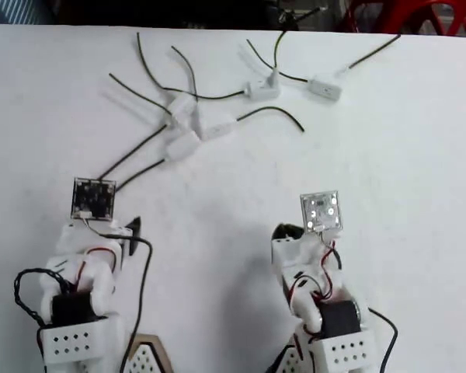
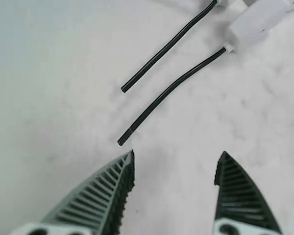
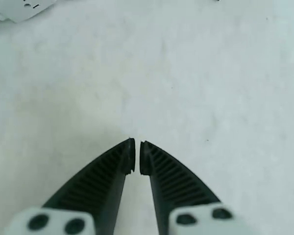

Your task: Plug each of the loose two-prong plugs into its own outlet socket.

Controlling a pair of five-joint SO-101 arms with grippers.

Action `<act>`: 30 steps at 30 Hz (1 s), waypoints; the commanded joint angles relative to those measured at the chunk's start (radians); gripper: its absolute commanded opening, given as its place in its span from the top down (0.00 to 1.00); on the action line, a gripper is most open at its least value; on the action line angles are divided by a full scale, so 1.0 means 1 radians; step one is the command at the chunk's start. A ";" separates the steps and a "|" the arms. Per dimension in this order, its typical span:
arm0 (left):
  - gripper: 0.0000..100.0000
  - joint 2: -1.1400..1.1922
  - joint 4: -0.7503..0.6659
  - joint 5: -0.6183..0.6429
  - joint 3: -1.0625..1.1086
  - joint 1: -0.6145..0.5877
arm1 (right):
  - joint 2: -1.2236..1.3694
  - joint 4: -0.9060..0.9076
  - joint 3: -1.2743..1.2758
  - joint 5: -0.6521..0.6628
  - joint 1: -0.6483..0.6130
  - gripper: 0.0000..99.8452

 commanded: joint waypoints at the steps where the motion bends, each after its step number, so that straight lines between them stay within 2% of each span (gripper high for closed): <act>1: 0.74 -0.010 -0.032 0.011 0.000 0.013 | 0.002 0.010 0.003 -0.002 0.008 0.98; 9: 0.74 -0.012 0.046 0.017 -0.057 0.018 | -0.018 0.047 0.020 -0.002 0.008 0.98; 16: 0.74 -0.012 0.077 0.035 -0.058 0.087 | -0.018 0.053 0.020 -0.002 0.008 0.98; 19: 0.74 -0.012 0.104 0.034 -0.058 0.107 | -0.018 0.111 0.020 -0.002 0.008 0.98; 23: 0.84 -0.012 0.095 0.018 -0.057 0.137 | -0.018 0.180 0.020 -0.002 0.008 0.98; 26: 0.93 -0.012 0.095 -0.086 -0.057 0.179 | -0.018 0.200 0.020 -0.002 0.008 0.98; 30: 0.96 -0.012 0.097 -0.091 -0.063 0.182 | -0.018 0.200 0.020 -0.002 0.008 0.98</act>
